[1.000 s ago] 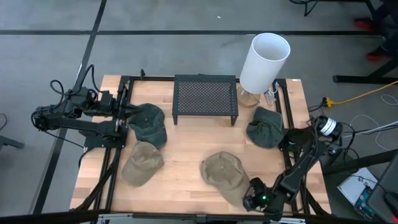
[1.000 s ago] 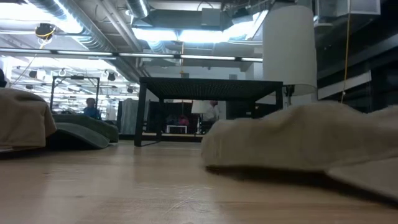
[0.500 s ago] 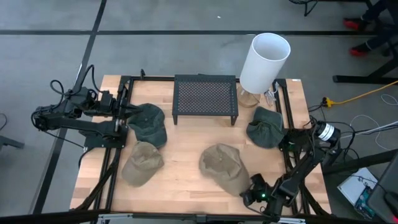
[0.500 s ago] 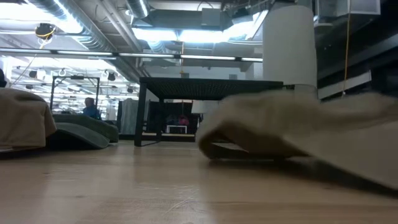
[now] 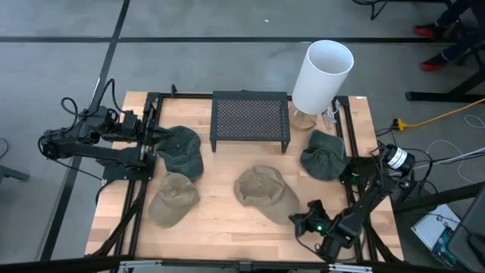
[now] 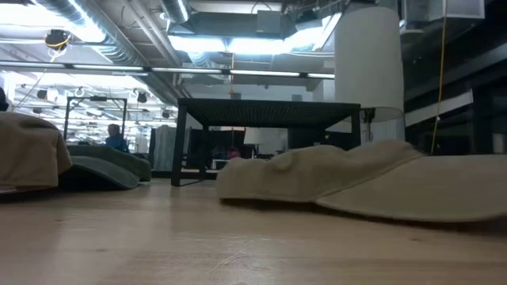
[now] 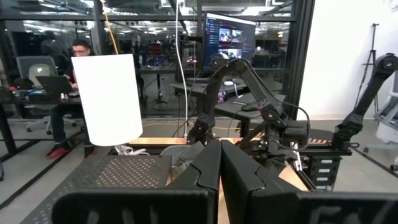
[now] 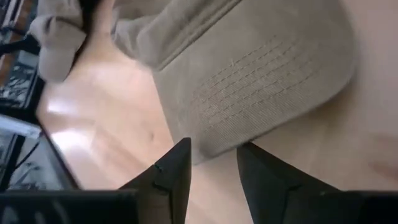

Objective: Pick & Place hat
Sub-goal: Put the right brown cap on the shelf

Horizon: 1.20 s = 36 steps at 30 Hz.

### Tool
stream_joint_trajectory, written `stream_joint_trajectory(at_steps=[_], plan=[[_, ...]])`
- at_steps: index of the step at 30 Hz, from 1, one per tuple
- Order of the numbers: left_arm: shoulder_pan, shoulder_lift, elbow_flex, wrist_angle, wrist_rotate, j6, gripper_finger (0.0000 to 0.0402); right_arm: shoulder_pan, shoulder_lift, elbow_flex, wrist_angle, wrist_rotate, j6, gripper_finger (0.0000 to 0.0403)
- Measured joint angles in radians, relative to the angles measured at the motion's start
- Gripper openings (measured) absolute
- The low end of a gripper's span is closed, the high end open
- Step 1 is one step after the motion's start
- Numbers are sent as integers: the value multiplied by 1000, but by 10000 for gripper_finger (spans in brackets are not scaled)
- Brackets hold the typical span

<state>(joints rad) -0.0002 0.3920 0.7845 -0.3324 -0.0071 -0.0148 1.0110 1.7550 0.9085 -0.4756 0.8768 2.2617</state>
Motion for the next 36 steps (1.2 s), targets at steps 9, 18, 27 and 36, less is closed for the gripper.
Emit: stream_joint_trajectory(at_steps=[9, 18, 27, 36], plan=[[0, 0, 0, 0, 0, 1, 4, -80, 47, 0, -83, -24, 2, 115], [0, 0, 0, 0, 0, 1, 4, -99, 71, 0, -145, 50, -52, 9], [0, 0, 0, 8, 0, -23, 4, -59, -19, 0, -258, 49, -53, 6], [0, 0, 0, 23, 0, -25, 4, -77, -98, 0, -263, -72, -66, 45]])
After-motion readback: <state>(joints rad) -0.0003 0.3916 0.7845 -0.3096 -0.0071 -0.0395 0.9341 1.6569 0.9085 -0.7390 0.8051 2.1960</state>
